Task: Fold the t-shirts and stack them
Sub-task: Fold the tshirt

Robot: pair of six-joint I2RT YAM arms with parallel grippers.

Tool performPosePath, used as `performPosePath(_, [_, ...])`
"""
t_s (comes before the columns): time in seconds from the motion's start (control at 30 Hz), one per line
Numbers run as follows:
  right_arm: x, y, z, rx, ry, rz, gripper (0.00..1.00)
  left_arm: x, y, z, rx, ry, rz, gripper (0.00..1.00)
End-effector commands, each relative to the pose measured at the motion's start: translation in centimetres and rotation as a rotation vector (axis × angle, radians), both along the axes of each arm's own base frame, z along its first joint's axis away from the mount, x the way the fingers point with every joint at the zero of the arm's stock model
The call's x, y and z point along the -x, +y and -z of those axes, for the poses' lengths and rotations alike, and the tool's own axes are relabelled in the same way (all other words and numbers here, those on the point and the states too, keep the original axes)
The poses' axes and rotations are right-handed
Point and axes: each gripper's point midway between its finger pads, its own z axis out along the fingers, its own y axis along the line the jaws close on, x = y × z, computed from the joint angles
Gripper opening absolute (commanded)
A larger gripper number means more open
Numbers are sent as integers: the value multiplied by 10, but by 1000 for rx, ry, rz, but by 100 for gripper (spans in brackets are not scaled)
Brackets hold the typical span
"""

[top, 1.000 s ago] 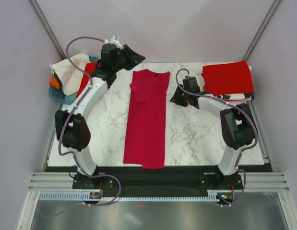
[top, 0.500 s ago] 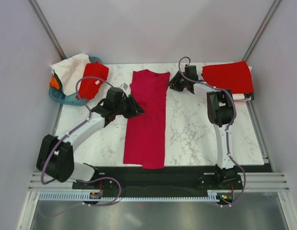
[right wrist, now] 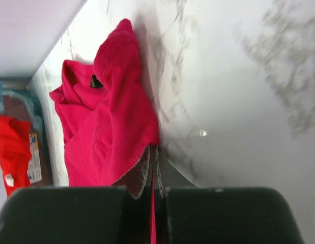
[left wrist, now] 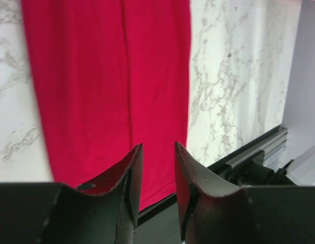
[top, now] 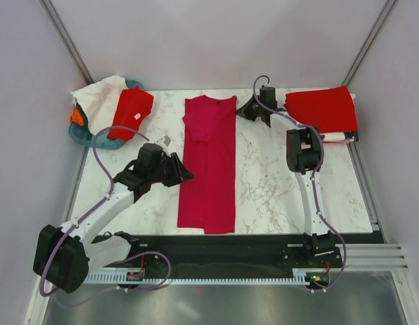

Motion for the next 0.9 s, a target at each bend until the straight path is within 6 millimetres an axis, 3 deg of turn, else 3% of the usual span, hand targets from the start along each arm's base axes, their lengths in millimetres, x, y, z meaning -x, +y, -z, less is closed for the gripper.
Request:
performPosePath(0.0, [-20,-44,18,19,43,106,0,5,18,13,-90,-16,-17,38])
performPosePath(0.07, [-33,-52,1,5,8,118,0,9,21,23,-105,9,-26,41])
performPosePath(0.13, [-38,-57,-3,-22,-2,97,0,10,23,34,-122,44,-35,41])
performPosePath(0.17, [-44,-55,-18,-38,-31,83,13,11,23,38,-127,55,-37,42])
performPosePath(0.23, [-43,-49,-32,-68,-53,30,51,11,26,48,-146,86,-51,43])
performPosePath(0.27, [-38,-46,-32,-59,-54,3,55,10,26,50,-149,93,-57,45])
performPosePath(0.3, [-34,-41,-51,-53,-82,-20,57,10,27,53,-157,101,-62,47])
performPosePath(0.33, [-29,-41,-55,-33,-88,-30,57,10,29,57,-166,111,-69,48])
performPosePath(0.37, [-14,-43,-36,1,-47,-47,58,9,29,59,-170,114,-69,48])
performPosePath(0.4, [-7,-43,-61,16,-81,-56,58,8,29,60,-175,114,-67,49])
performPosePath(0.43, [2,-46,-61,36,-70,-52,57,8,30,62,-179,119,-68,50])
performPosePath(0.47, [28,-47,-32,53,13,-61,57,8,32,64,-185,125,-67,50])
performPosePath(0.5, [40,-48,-55,71,-12,-67,56,10,33,67,-189,132,-67,50])
performPosePath(0.53, [54,-48,-52,85,10,-67,56,10,34,70,-192,141,-67,50])
performPosePath(0.57, [87,-49,-21,120,97,-65,55,11,35,70,-186,147,-67,50])
performPosePath(0.6, [100,-49,-40,138,70,-65,54,12,36,73,-187,155,-66,50])
performPosePath(0.63, [135,-51,-14,160,148,-73,53,13,37,74,-186,157,-68,50])
performPosePath(0.67, [147,-54,-12,182,151,-55,52,14,37,75,-185,163,-66,50])
performPosePath(0.7, [163,-46,-31,186,119,-64,52,16,36,76,-178,170,-57,50])
performPosePath(0.73, [199,-48,-5,198,200,-59,50,17,35,76,-172,173,-52,50])
performPosePath(0.77, [214,-42,-6,198,194,-68,50,17,35,75,-168,171,-44,50])
performPosePath(0.8, [226,-39,-23,191,155,-69,49,19,34,74,-164,169,-38,50])
performPosePath(0.83, [259,-42,-3,206,215,-73,49,21,35,75,-164,171,-34,50])
performPosePath(0.87, [278,-33,0,220,223,-96,49,21,35,74,-160,166,-33,50])
